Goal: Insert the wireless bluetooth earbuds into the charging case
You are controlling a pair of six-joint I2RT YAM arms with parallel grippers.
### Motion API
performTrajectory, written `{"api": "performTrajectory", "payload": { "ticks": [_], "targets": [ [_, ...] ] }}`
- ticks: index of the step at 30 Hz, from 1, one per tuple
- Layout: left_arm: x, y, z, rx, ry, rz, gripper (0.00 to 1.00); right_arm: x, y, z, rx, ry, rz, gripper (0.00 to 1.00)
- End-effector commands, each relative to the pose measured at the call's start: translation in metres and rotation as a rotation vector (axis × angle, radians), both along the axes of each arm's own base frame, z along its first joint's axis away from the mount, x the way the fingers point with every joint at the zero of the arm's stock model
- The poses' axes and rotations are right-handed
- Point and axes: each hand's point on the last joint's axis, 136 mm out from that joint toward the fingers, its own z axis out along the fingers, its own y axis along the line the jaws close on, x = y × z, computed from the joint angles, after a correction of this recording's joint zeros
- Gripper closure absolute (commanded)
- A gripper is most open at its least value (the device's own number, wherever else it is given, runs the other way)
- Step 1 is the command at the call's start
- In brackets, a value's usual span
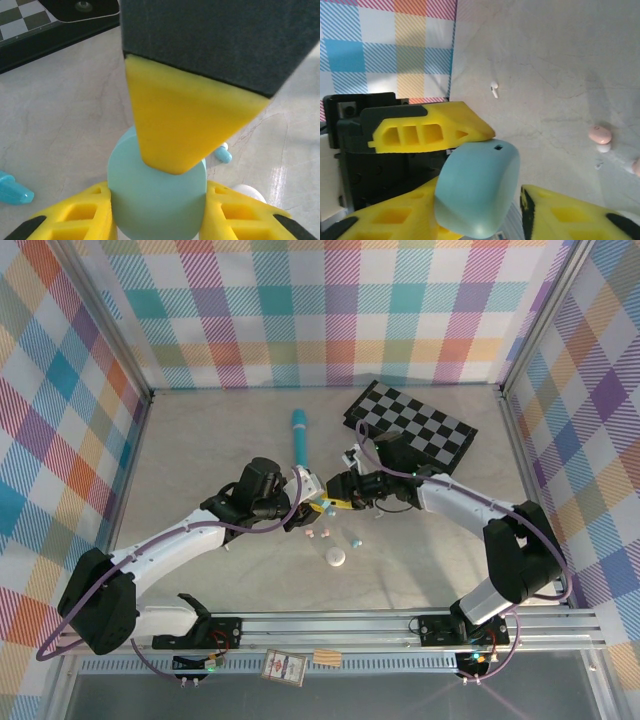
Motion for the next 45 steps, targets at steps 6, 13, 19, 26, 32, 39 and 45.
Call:
{"api": "performTrajectory", "payload": {
  "ticks": [6, 13, 19, 26, 32, 39, 45],
  "targets": [
    [0.002, -0.006, 0.025, -0.065, -0.092, -0.003, 0.6, -0.004, 0.004, 0.012, 0.01, 0.035, 0.018, 0.83],
    [0.001, -0.004, 0.06, -0.251, -0.197, 0.044, 0.28, -0.003, -0.001, 0.042, 0.094, 0.021, 0.007, 0.84],
    [-0.004, 0.006, 0.112, -0.604, -0.285, 0.08, 0.08, -0.001, -0.007, 0.083, 0.301, 0.05, 0.031, 0.87],
    [-0.01, 0.015, 0.149, -0.836, -0.371, 0.021, 0.07, 0.003, -0.008, 0.126, 0.435, 0.066, 0.018, 0.93],
    [-0.008, 0.005, 0.148, -0.871, -0.367, -0.048, 0.16, 0.012, -0.009, 0.146, 0.531, 0.092, -0.028, 0.92],
    [-0.008, 0.006, 0.154, -0.879, -0.378, -0.052, 0.25, 0.018, -0.009, 0.137, 0.552, 0.137, -0.066, 0.92],
    [-0.007, 0.007, 0.155, -0.878, -0.374, -0.055, 0.33, 0.017, -0.01, 0.132, 0.553, 0.15, -0.073, 0.92]
  ]
}}
